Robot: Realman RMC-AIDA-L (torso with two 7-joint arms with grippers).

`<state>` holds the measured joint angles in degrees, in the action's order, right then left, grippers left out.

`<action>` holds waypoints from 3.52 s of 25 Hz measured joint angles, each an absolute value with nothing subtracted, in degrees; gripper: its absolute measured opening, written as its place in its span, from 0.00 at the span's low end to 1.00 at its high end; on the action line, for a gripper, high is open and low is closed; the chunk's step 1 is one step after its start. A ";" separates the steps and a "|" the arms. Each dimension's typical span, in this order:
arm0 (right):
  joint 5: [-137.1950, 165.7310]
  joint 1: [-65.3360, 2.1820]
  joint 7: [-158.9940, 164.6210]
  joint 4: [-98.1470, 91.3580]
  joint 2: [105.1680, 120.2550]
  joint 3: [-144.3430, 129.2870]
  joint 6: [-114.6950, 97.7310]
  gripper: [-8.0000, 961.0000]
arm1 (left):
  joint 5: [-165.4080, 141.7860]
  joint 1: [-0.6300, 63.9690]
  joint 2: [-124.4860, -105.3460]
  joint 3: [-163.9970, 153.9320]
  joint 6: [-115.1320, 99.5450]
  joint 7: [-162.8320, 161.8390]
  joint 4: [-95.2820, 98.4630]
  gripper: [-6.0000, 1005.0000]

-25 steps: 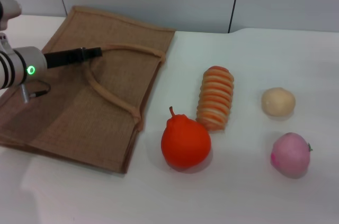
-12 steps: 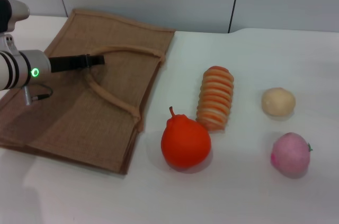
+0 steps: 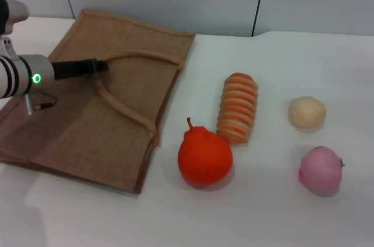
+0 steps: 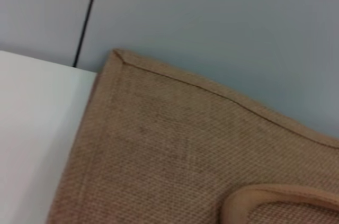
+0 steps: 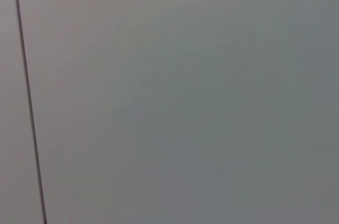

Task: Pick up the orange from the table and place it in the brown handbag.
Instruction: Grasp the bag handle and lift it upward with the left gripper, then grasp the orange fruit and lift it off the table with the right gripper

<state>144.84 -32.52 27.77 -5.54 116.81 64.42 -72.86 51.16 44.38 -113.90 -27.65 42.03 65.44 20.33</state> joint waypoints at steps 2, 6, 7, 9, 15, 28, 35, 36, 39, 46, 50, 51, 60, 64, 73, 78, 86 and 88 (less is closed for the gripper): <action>144.84 -32.52 27.77 -5.54 116.81 64.42 -72.87 0.85 | 51.15 44.27 -113.78 -27.69 42.06 65.16 20.41 0.33; 144.84 -32.52 27.77 -5.54 116.80 64.43 -72.87 0.85 | 51.15 44.16 -113.74 -27.69 42.10 65.14 20.43 0.27; 144.84 -32.52 27.77 -5.54 116.80 64.43 -72.86 0.85 | 51.15 44.17 -113.74 -27.69 42.12 65.14 20.43 0.26; 144.84 -32.52 27.77 -5.54 116.80 64.41 -72.86 0.85 | 51.15 44.19 -113.73 -27.69 42.14 65.18 20.44 0.23; 144.84 -32.52 27.77 -5.54 116.80 64.36 -72.86 0.85 | 51.15 44.21 -113.73 -27.68 42.11 65.48 20.39 0.16; 144.96 -32.52 27.77 -5.63 116.81 64.05 -72.86 0.84 | 64.30 40.96 -113.88 -26.92 48.62 74.33 21.11 0.13; 146.05 -32.52 27.77 -5.57 116.80 63.51 -72.91 0.84 | 79.04 35.44 -113.90 -26.89 58.81 81.20 24.12 0.13; 146.81 -32.52 27.77 -5.54 116.80 63.09 -73.10 0.84 | 80.68 34.93 -113.90 -26.89 59.94 82.22 24.12 0.13; 149.79 -32.87 27.77 -5.53 116.56 61.14 -74.00 0.84 | 85.80 33.12 -113.71 -26.89 64.14 85.39 23.96 0.13; 160.48 -35.62 28.49 -6.24 115.72 53.14 -79.19 0.84 | 89.60 31.61 -113.34 -26.89 68.71 86.36 23.90 0.12; 165.16 -38.45 32.41 -8.45 115.19 47.39 -82.15 0.84 | 90.34 31.52 -113.20 -26.78 70.48 86.66 23.82 0.12; 165.71 -39.49 33.98 -9.87 115.12 45.10 -83.45 0.84 | 90.43 31.54 -113.20 -26.78 70.84 86.73 23.82 0.12; 165.93 -45.35 43.71 -15.55 115.64 24.80 -89.83 0.84 | 93.58 31.55 -113.28 -26.70 74.66 90.12 22.75 0.12; 165.94 -47.05 44.33 -14.11 115.89 20.26 -88.97 0.84 | 95.14 31.58 -113.21 -26.54 77.24 92.81 21.50 0.12; 165.94 -50.23 48.98 -9.19 115.96 12.11 -79.72 0.84 | 95.79 31.85 -113.40 -26.28 82.13 94.45 21.31 0.12; 165.94 -51.58 51.17 -7.25 115.94 8.14 -76.33 0.84 | 96.43 31.73 -113.41 -26.28 84.38 94.48 21.26 0.12; 165.94 -53.49 53.01 -4.14 115.92 4.57 -71.36 0.84 | 96.99 31.86 -113.53 -26.28 86.86 94.49 20.85 0.12; 165.94 -53.95 53.58 -3.40 115.93 3.87 -69.56 0.84 | 97.01 31.93 -113.55 -26.28 87.67 94.49 20.76 0.12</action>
